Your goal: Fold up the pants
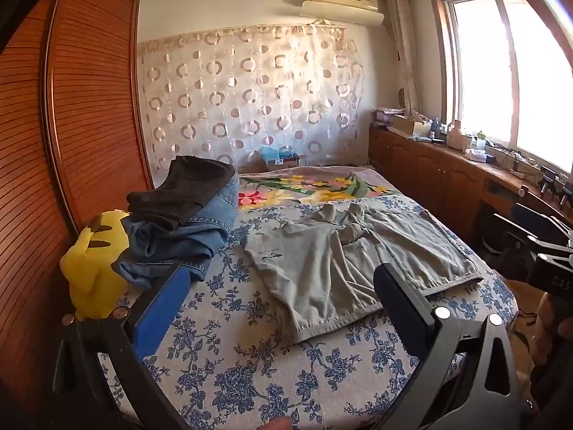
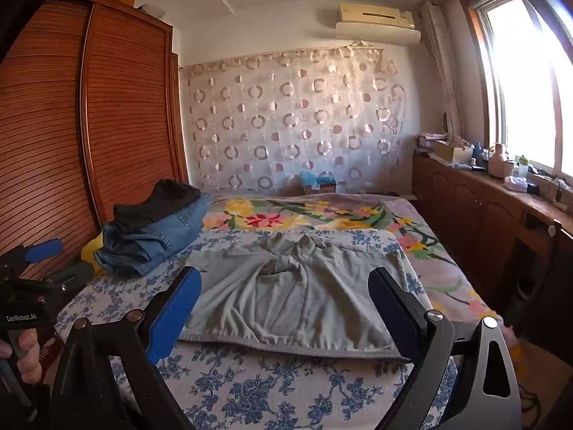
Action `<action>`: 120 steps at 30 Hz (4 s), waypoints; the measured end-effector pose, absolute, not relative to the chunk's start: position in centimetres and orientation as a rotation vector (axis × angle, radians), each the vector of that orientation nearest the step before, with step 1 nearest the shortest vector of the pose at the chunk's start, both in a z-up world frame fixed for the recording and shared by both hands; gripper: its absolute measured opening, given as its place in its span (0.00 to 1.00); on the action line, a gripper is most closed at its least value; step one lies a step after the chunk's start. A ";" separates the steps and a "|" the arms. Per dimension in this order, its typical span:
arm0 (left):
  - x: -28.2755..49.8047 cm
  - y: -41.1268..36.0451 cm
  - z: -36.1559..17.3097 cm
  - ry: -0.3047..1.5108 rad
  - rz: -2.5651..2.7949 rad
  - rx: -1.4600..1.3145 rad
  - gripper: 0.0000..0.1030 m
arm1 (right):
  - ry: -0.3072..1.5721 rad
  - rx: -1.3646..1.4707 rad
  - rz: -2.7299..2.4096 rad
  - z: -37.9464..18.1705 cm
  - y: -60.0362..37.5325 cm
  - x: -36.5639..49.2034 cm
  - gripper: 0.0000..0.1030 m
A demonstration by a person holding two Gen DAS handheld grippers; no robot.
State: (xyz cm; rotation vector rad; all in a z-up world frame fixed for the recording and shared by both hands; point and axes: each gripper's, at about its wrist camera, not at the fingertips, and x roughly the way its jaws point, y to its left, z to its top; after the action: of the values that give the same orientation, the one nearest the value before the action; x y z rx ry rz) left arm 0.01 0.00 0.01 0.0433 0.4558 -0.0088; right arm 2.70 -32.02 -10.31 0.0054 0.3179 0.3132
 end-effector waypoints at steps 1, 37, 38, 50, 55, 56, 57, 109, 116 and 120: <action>0.0 0.1 0.0 0.447 -0.014 0.031 0.99 | 0.321 0.007 0.314 -10.3 -32.1 2.8 0.92; -0.4 0.4 0.3 0.441 -0.007 0.025 0.99 | 0.305 0.010 0.326 -10.0 -32.2 1.9 0.92; -0.3 0.3 0.3 0.441 -0.007 0.025 0.99 | 0.305 0.010 0.326 -10.0 -32.2 1.9 0.92; -0.4 0.3 0.3 0.438 -0.007 0.026 1.00 | 0.304 0.010 0.327 -10.0 -32.2 1.9 0.92; -0.5 0.4 0.4 0.435 -0.007 0.025 1.00 | 0.303 0.011 0.329 -10.1 -32.2 1.9 0.92; -0.5 0.5 0.4 0.435 -0.008 0.025 1.00 | 0.302 0.010 0.328 -10.0 -32.2 1.9 0.92; -0.6 0.5 0.5 0.435 -0.008 0.025 1.00 | 0.302 0.010 0.328 -10.0 -32.2 1.9 0.92; 3.4 1.0 -6.6 0.640 -0.081 0.019 0.99 | 0.414 0.011 0.279 -12.5 -34.7 4.0 0.92; 4.4 1.9 -9.3 0.707 -0.073 0.020 0.99 | 0.461 0.000 0.269 -12.2 -34.6 4.3 0.92; 5.0 2.1 -10.2 0.725 -0.069 0.045 0.99 | 0.485 -0.011 0.267 -12.0 -34.6 4.5 0.92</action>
State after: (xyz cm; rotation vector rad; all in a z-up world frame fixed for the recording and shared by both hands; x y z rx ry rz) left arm 4.97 2.12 -10.24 0.0445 0.7251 -0.0686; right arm 4.53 -34.57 -12.00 -0.0112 0.4850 0.2667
